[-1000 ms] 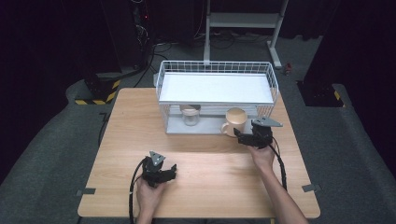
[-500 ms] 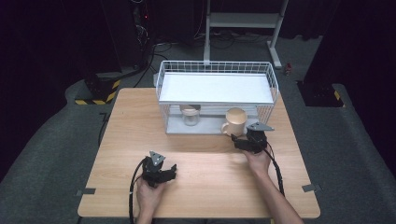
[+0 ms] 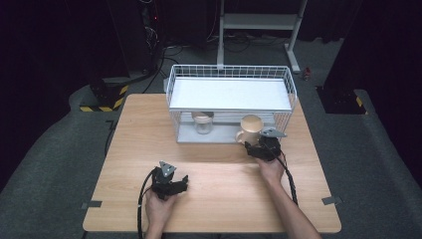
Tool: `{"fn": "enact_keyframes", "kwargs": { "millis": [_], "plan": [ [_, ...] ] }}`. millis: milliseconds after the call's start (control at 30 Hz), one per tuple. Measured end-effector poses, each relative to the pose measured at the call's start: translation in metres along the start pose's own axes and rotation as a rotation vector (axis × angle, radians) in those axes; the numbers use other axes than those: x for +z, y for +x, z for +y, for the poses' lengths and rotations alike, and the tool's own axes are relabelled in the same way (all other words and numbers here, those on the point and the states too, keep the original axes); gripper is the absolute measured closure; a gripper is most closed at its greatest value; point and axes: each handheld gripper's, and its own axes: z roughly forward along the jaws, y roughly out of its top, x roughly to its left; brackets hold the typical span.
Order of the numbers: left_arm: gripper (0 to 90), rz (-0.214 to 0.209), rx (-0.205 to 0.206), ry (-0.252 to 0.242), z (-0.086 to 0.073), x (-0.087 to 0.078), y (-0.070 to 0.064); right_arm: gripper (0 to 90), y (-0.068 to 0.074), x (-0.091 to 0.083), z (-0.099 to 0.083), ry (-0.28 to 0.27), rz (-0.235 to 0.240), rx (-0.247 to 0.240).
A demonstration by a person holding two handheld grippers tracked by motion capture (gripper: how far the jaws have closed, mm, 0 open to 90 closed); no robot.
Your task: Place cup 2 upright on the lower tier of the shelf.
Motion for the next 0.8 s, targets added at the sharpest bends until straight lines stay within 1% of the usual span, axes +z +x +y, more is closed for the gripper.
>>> {"fn": "enact_keyframes", "kwargs": {
  "millis": [67,100,133,167,200,233,267,367,400,433,467,500,567,600,633,667,700,733,767,800],
  "plan": [
    [21.1,0.000,0.000,0.000,0.000,0.000,0.000,22.2,0.001,0.003,0.004,0.003,-0.011,-0.014],
    [21.1,0.000,0.001,-0.001,0.000,0.000,0.000,22.4,0.002,0.003,0.006,0.005,-0.011,-0.007],
    [21.1,0.000,0.000,-0.001,0.000,0.000,0.000,23.2,0.002,0.004,0.008,-0.002,-0.009,-0.014],
    [21.1,-0.001,0.001,0.001,0.000,0.000,0.000,23.5,0.002,0.005,0.008,-0.004,-0.010,-0.008],
    [21.2,0.000,0.000,0.000,0.000,0.000,0.000,23.4,0.001,0.007,0.010,0.004,-0.010,-0.004],
    [21.1,0.000,0.001,-0.001,0.000,0.000,0.000,23.7,0.000,0.008,0.011,0.005,-0.009,-0.010],
    [21.1,0.000,0.001,-0.001,0.000,0.000,0.000,24.0,0.000,0.009,0.012,0.010,-0.012,0.001],
    [21.1,0.000,0.000,-0.001,0.000,0.000,0.000,25.9,0.000,0.011,0.016,0.012,-0.023,-0.008],
    [21.1,-0.001,0.000,-0.001,0.000,0.000,0.000,27.7,0.000,0.011,0.017,0.002,-0.025,-0.016],
    [21.1,-0.001,0.001,0.001,0.000,0.000,0.000,30.3,0.000,0.011,0.017,-0.001,-0.028,-0.008],
    [21.1,-0.001,0.000,-0.001,0.000,0.000,0.000,34.6,-0.002,0.012,0.017,-0.009,-0.028,-0.022],
    [21.1,-0.001,0.000,-0.001,0.000,0.000,0.000,37.0,-0.002,0.012,0.017,-0.006,-0.024,-0.012],
    [21.1,-0.001,0.001,-0.001,0.000,0.000,0.000,37.8,-0.004,0.014,0.016,-0.003,-0.024,-0.008],
    [21.1,-0.001,0.000,-0.001,0.000,0.000,0.000,38.8,-0.004,0.014,0.016,-0.001,-0.023,0.003],
    [21.1,-0.001,0.000,-0.001,0.000,0.000,0.000,39.2,-0.004,0.015,0.016,-0.001,-0.023,0.004],
    [21.1,0.000,0.001,-0.001,0.000,0.000,0.000,39.8,-0.006,0.016,0.016,-0.008,-0.020,-0.008],
    [21.1,-0.001,0.001,-0.001,0.000,0.000,0.000,40.1,-0.005,0.016,0.016,-0.005,-0.020,0.010],
    [21.1,-0.001,0.001,-0.001,0.000,0.000,0.000,40.4,-0.006,0.016,0.016,-0.010,-0.019,-0.001],
    [21.1,0.000,0.001,-0.001,0.000,0.000,0.000,40.7,-0.006,0.016,0.016,-0.009,-0.021,0.010],
    [21.1,0.000,0.001,-0.001,0.000,0.000,0.000,41.3,-0.006,0.017,0.016,-0.013,-0.023,0.008]
  ]
}}
